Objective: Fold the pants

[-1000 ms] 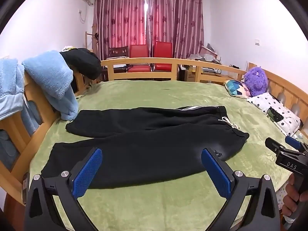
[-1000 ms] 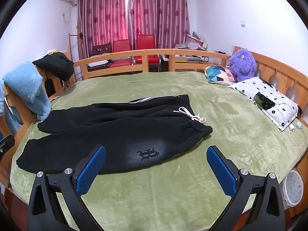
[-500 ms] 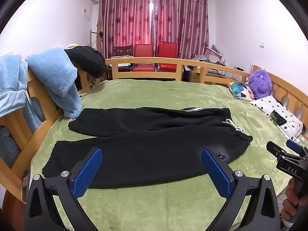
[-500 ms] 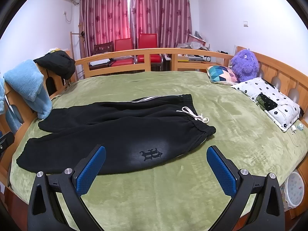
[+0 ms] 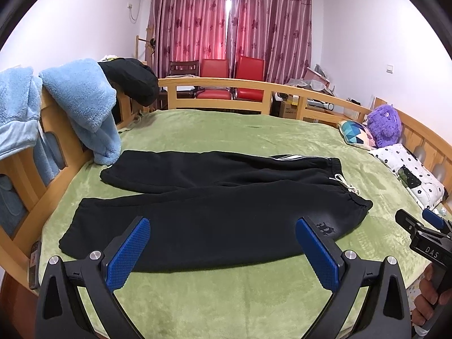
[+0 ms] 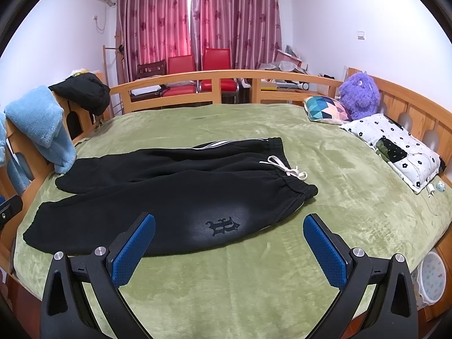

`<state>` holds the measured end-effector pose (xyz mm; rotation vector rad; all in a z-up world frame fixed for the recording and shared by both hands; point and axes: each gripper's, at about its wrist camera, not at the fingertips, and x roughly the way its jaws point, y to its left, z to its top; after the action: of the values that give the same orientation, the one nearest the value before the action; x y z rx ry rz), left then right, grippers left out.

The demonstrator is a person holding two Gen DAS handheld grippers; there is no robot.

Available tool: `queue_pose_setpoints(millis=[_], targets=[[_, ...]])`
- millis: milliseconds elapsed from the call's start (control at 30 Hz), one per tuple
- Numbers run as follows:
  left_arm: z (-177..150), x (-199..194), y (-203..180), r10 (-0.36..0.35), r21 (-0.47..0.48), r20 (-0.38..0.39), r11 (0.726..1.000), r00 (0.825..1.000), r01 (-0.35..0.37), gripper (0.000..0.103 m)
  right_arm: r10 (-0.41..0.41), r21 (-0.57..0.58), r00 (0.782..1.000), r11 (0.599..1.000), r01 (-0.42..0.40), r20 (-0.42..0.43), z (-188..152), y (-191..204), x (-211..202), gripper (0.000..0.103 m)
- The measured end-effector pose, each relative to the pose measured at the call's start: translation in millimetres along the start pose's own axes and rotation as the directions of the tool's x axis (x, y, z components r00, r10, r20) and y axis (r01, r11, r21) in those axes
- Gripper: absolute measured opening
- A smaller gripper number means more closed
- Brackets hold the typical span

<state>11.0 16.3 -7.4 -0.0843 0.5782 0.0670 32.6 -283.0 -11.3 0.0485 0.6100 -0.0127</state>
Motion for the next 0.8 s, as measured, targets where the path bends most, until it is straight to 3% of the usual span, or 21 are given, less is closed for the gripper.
queue_pose_setpoints(millis=[800], targets=[[-1.2,6.2,3.6,-0.007,-0.014,-0.005,1.0,1.0,0.007,0.103,0.001,-0.007,1.0,1.0,-0.001,-0.003,-0.7,7.9,3.8,0.103]])
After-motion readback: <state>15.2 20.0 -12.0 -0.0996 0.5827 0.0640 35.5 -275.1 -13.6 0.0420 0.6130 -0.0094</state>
